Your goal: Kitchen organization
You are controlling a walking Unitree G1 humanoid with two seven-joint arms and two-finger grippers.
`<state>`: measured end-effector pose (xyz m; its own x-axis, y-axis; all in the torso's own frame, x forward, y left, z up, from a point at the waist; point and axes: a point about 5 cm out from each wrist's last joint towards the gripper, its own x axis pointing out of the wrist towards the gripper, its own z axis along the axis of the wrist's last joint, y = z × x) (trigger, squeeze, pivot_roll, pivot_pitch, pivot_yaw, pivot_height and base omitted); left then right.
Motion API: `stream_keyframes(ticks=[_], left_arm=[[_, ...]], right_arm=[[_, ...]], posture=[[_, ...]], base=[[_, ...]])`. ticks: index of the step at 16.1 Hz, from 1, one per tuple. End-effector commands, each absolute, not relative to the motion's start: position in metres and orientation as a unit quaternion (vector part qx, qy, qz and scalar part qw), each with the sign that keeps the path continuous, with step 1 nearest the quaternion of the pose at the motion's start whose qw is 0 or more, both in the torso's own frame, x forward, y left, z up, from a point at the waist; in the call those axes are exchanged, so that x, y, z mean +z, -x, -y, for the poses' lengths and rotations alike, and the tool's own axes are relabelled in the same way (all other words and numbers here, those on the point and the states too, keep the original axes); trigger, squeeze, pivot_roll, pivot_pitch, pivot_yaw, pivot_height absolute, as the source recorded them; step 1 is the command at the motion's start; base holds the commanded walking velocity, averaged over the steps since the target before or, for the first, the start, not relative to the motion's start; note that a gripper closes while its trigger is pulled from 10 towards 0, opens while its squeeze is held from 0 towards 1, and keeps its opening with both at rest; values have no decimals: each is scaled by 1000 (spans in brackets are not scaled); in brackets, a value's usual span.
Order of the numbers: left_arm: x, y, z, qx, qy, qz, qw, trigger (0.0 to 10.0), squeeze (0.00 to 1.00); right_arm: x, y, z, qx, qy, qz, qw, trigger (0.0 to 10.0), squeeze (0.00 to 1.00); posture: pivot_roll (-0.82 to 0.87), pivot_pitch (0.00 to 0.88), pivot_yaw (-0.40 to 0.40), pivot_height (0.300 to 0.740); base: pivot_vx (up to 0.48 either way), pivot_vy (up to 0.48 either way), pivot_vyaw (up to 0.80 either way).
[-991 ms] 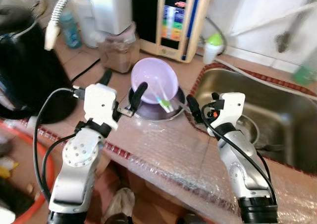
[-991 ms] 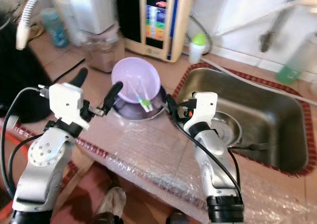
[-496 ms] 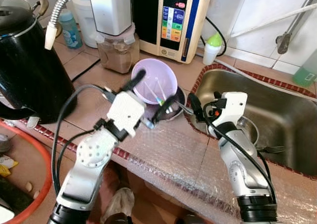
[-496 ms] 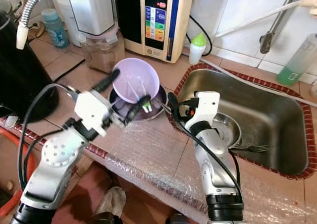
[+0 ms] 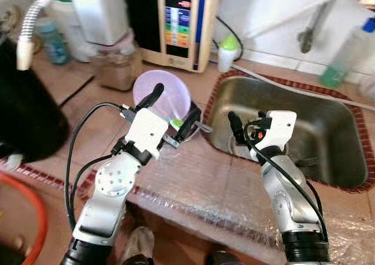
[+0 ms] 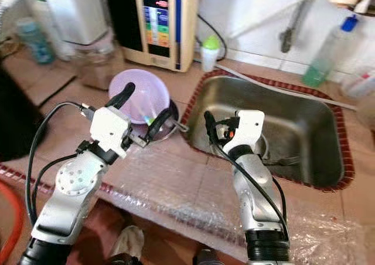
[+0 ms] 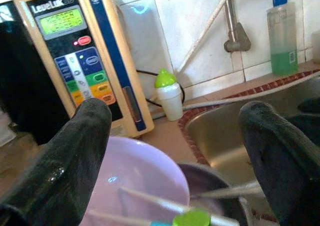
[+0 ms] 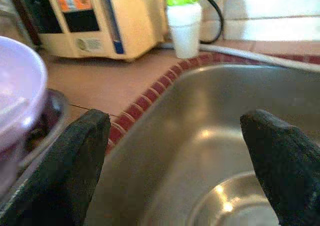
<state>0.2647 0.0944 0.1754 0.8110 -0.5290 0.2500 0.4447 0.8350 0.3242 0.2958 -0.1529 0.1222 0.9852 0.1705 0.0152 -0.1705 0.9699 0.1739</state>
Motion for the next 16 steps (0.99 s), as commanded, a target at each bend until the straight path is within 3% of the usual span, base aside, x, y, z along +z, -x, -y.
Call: stream_keyframes(ticks=[1, 16], left_arm=[[174, -267, -97, -254, -128, 160, 945, 10000, 0], [174, -268, -94, -263, -122, 157, 944, 10000, 0]], right_arm=[[124, -299, 153, 82, -93, 0, 992, 10000, 0], [124, -302, 152, 82, -91, 4, 992, 10000, 0]], posture=[[-49, 0, 8, 740], [-52, 0, 10, 740]], base=[[0, 0, -494], [0, -229, -27]])
